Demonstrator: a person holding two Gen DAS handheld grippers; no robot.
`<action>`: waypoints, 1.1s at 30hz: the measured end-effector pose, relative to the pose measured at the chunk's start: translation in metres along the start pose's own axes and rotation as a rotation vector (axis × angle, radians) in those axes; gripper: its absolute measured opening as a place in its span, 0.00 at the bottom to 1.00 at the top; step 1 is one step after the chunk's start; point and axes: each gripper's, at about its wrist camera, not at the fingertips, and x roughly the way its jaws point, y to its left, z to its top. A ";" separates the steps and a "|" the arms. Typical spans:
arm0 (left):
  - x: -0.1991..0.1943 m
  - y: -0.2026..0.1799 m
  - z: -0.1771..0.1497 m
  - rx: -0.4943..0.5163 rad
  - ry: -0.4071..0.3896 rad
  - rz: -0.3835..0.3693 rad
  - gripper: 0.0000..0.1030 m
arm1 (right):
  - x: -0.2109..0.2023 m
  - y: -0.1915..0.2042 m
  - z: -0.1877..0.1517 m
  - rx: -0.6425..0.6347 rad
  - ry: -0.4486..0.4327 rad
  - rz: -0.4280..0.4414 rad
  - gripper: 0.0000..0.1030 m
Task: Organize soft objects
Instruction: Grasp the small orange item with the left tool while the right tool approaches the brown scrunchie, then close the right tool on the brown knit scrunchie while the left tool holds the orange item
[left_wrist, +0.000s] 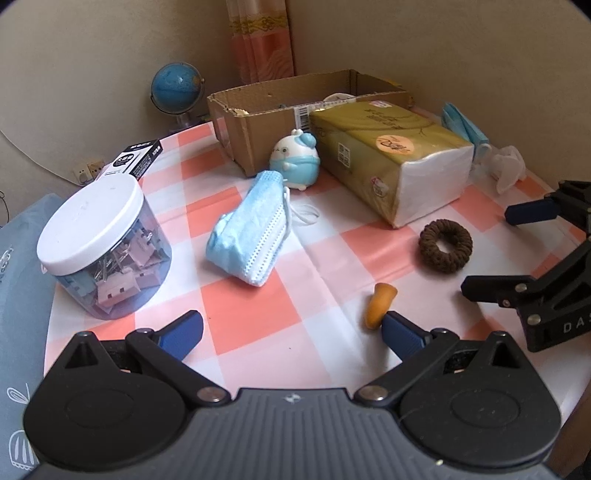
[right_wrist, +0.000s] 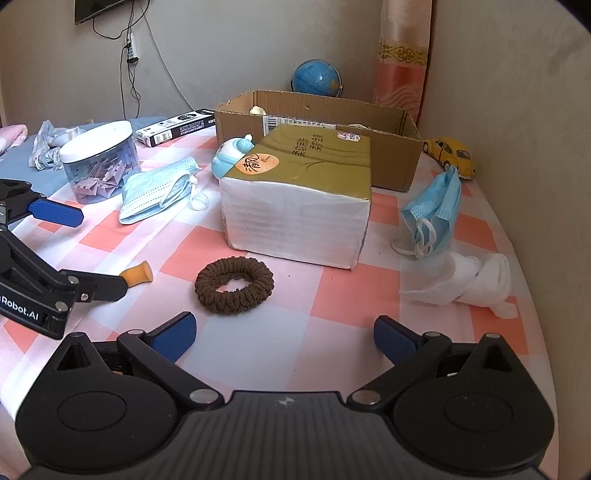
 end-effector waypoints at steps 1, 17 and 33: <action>-0.001 0.000 0.000 0.002 0.000 0.005 1.00 | 0.000 0.000 0.000 0.000 -0.001 0.000 1.00; -0.013 -0.029 0.000 0.137 -0.048 -0.112 0.47 | -0.005 -0.001 -0.005 -0.009 -0.019 0.012 1.00; -0.010 -0.032 0.003 0.134 -0.047 -0.195 0.09 | -0.005 0.001 -0.006 -0.005 -0.021 0.006 1.00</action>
